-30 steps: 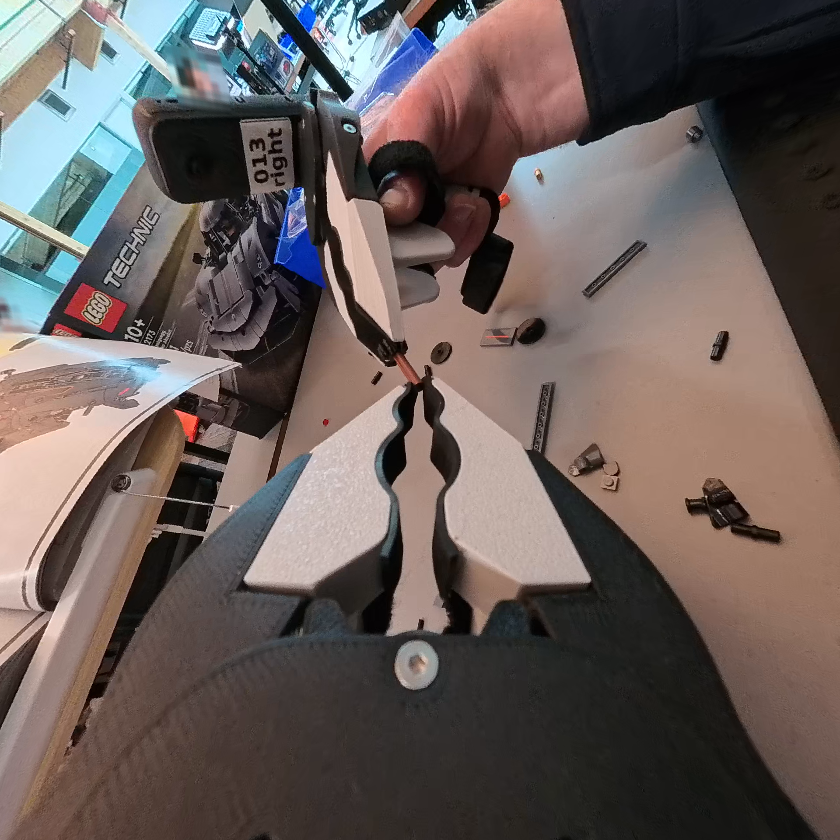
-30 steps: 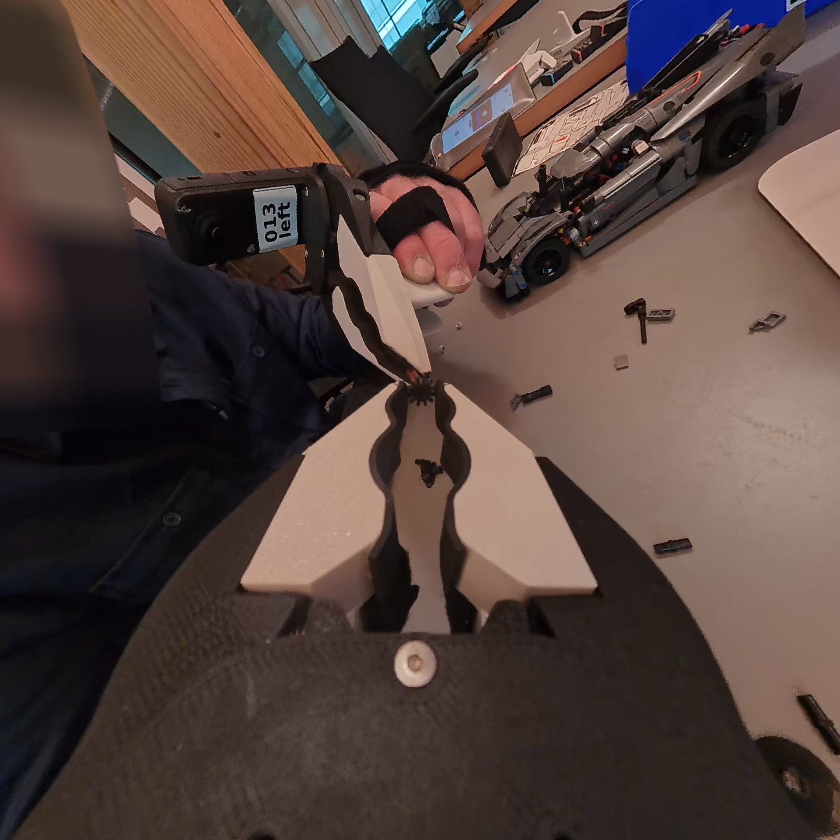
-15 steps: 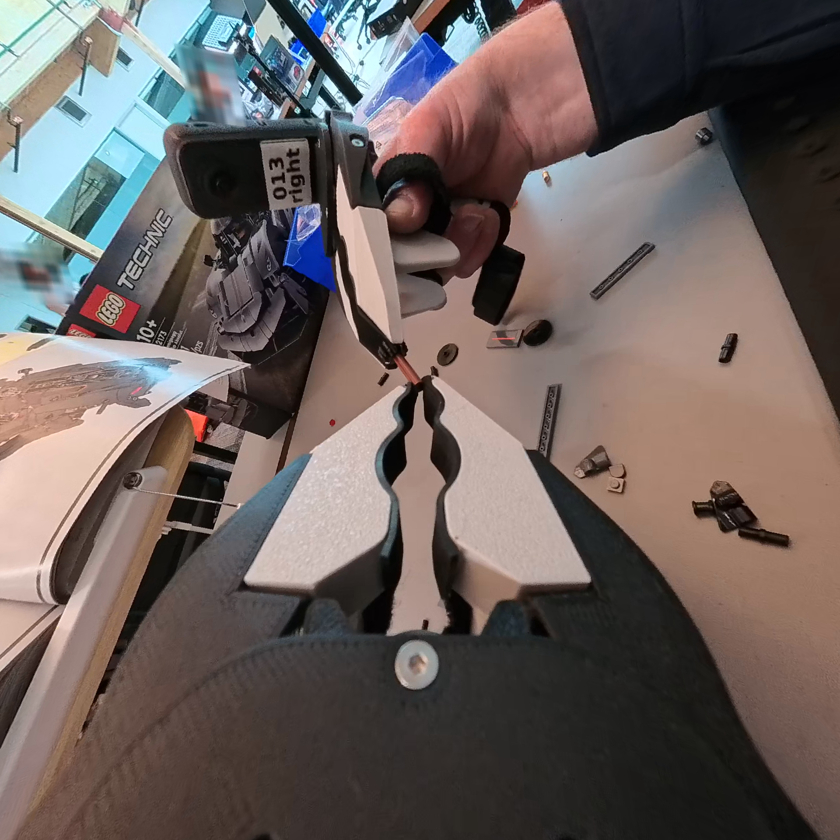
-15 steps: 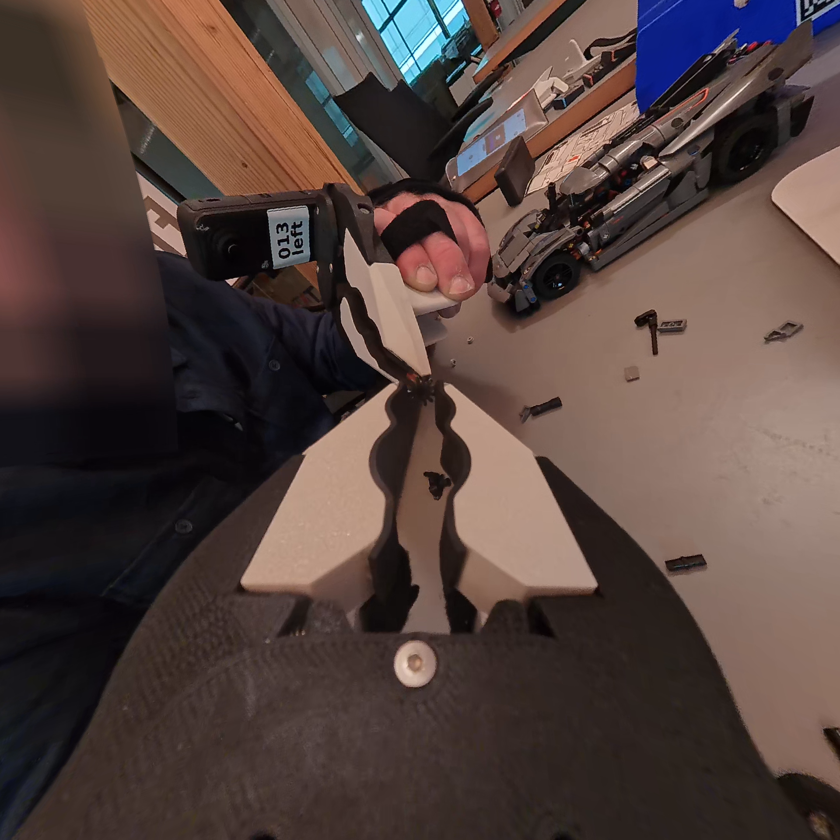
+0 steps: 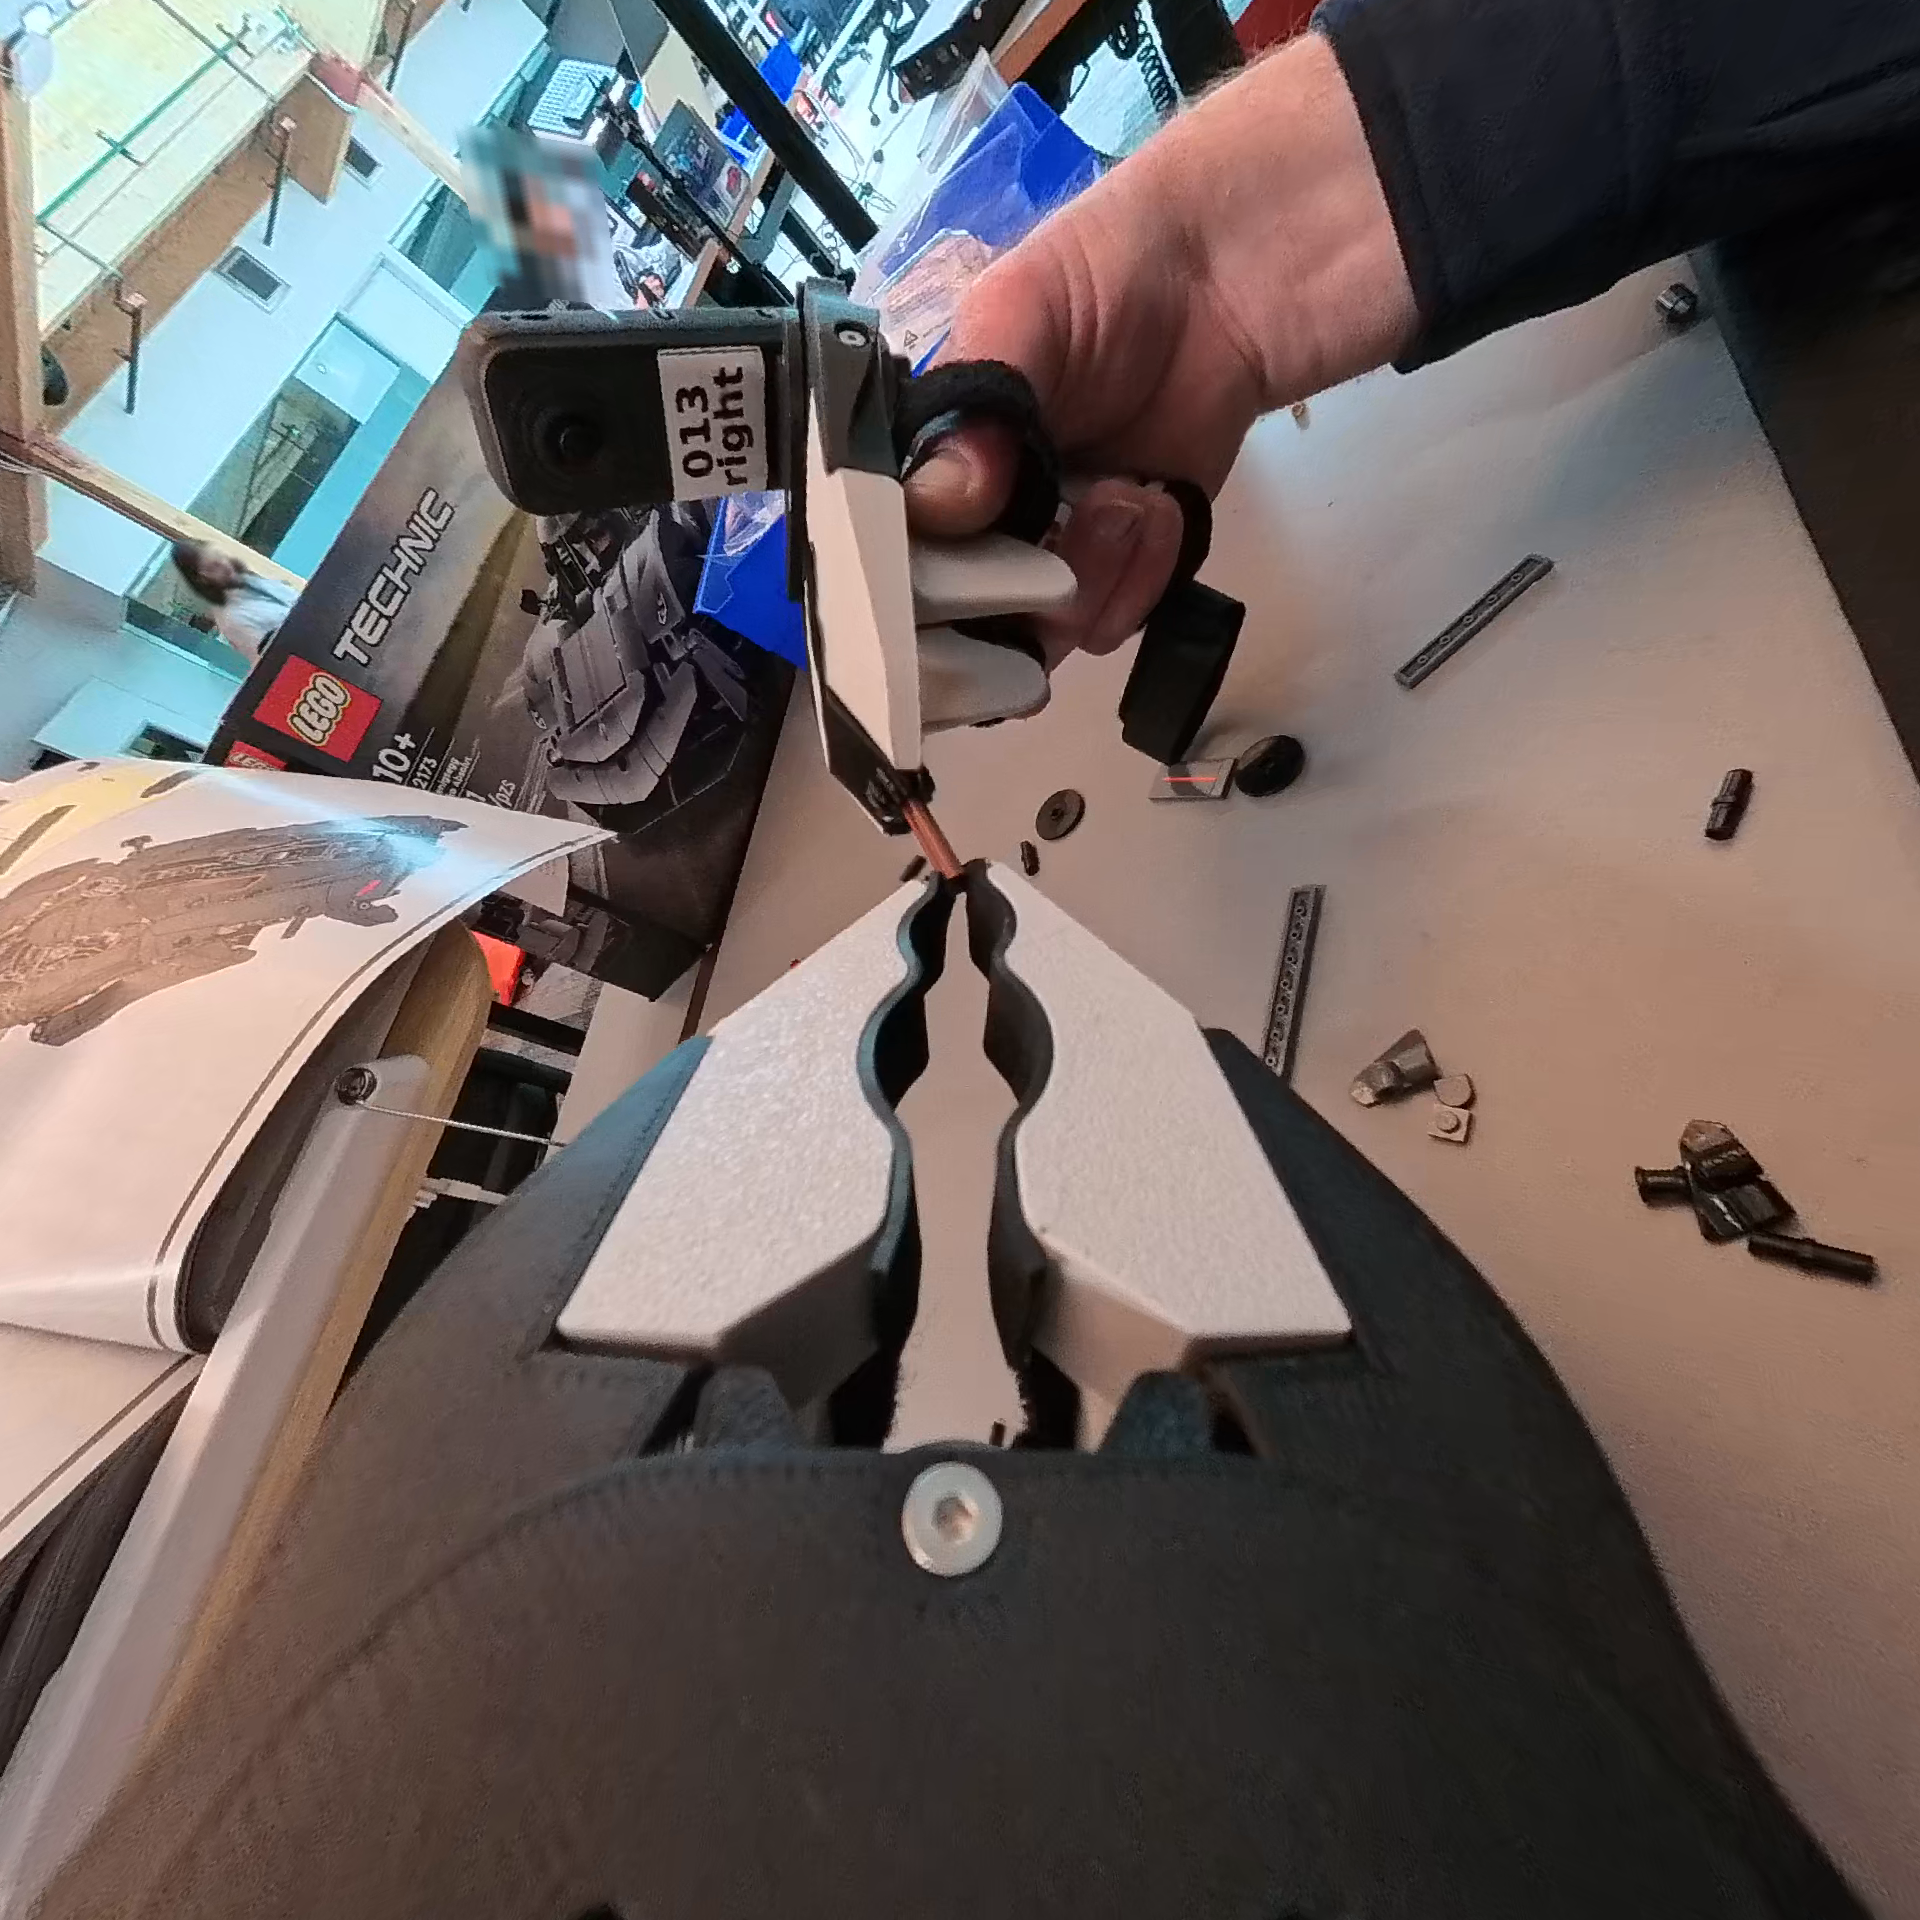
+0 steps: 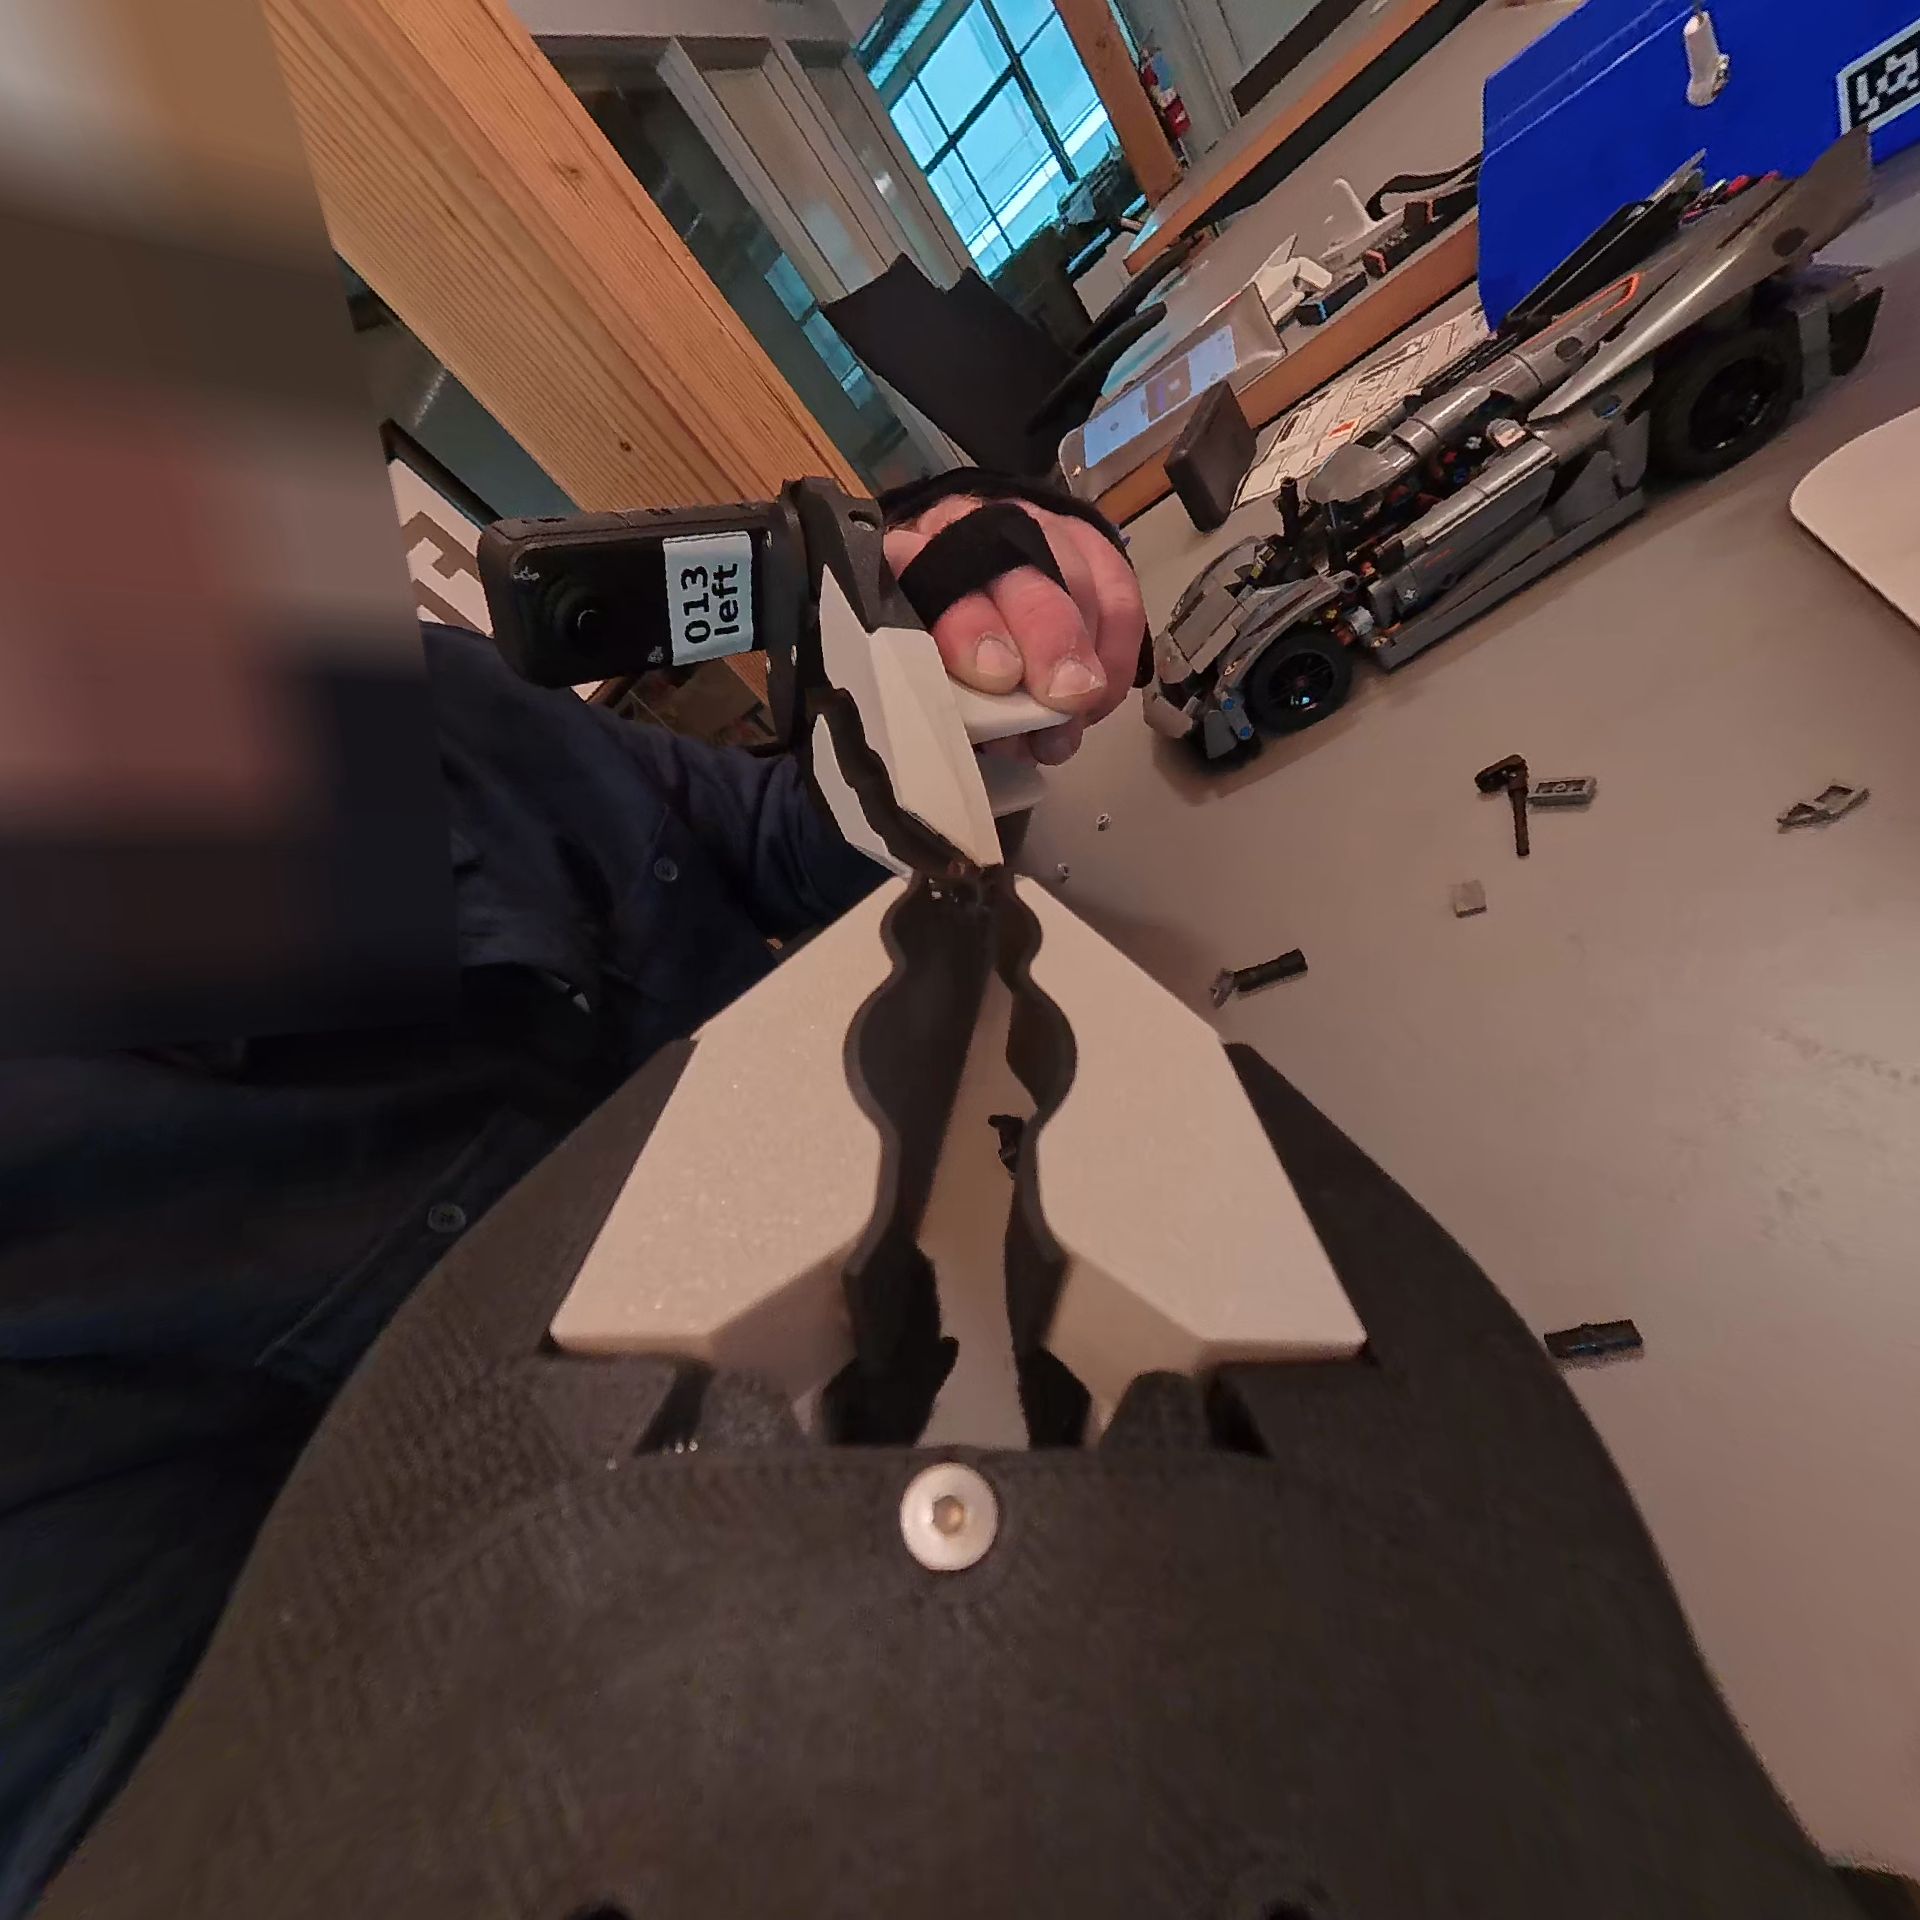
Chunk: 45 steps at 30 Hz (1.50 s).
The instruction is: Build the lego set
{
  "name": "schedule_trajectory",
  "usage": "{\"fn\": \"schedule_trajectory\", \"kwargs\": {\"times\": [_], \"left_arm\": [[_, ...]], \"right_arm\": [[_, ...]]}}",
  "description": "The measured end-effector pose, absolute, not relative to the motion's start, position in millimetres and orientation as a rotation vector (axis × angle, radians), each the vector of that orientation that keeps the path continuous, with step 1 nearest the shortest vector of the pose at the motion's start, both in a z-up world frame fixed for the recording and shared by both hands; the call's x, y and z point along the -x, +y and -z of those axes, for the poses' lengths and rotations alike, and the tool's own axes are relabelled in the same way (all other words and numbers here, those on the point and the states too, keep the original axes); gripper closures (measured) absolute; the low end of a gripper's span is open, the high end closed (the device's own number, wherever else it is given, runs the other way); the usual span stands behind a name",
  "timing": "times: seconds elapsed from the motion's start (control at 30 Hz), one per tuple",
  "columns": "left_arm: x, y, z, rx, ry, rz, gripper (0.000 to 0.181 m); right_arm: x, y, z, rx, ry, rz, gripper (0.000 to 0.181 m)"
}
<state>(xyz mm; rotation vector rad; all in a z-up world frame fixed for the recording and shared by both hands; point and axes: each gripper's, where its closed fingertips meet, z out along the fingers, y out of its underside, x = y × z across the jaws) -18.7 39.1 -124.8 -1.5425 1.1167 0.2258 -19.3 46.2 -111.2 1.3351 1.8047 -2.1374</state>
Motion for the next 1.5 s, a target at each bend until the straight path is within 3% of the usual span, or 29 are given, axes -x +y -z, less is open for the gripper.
{"fn": "schedule_trajectory", "kwargs": {"times": [1.5], "left_arm": [[19.8,43.5,137.9,1.593,1.136,-0.239,0.18]], "right_arm": [[24.0,41.5,125.7,-1.433,1.939,2.02,0.171]]}}
